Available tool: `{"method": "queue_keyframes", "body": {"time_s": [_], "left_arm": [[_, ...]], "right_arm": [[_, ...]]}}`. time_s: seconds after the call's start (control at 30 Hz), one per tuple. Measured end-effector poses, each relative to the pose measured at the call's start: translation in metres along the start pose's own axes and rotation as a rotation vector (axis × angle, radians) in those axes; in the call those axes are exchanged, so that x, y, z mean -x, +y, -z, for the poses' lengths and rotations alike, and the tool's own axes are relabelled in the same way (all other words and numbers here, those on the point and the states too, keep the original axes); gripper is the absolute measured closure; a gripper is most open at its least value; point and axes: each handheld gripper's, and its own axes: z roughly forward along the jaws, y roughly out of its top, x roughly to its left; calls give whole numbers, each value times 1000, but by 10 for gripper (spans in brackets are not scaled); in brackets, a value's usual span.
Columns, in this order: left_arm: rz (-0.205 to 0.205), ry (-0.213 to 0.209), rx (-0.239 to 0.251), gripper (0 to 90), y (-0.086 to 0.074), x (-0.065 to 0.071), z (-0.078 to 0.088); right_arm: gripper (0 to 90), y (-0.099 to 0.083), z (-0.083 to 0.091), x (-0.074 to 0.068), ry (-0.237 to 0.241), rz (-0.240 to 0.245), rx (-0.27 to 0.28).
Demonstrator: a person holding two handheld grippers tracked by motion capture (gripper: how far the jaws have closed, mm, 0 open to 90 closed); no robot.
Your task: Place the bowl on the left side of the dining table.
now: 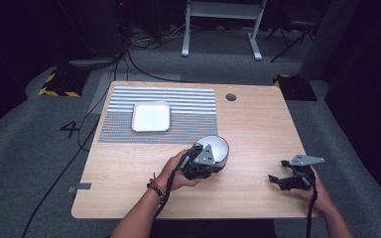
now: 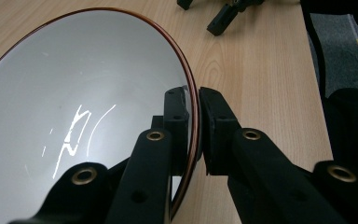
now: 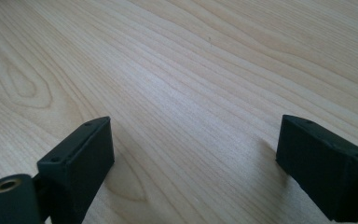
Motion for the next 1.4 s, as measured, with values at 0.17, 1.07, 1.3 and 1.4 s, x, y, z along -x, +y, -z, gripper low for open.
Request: {"method": "queue_keyframes", "body": {"time_s": [0.17, 1.07, 1.3, 1.4], "left_arm": [[-21, 11, 7, 812, 3, 0, 1], [-10, -25, 103, 812, 17, -5, 19], [-6, -12, 129, 812, 19, -7, 26], [2, -2, 130, 811, 19, -8, 28]], "right_arm": [[112, 0, 0, 0, 0, 1, 0], [113, 0, 0, -1, -4, -6, 3], [113, 0, 0, -1, -5, -4, 3], [113, 0, 0, -1, -4, -6, 3]]}}
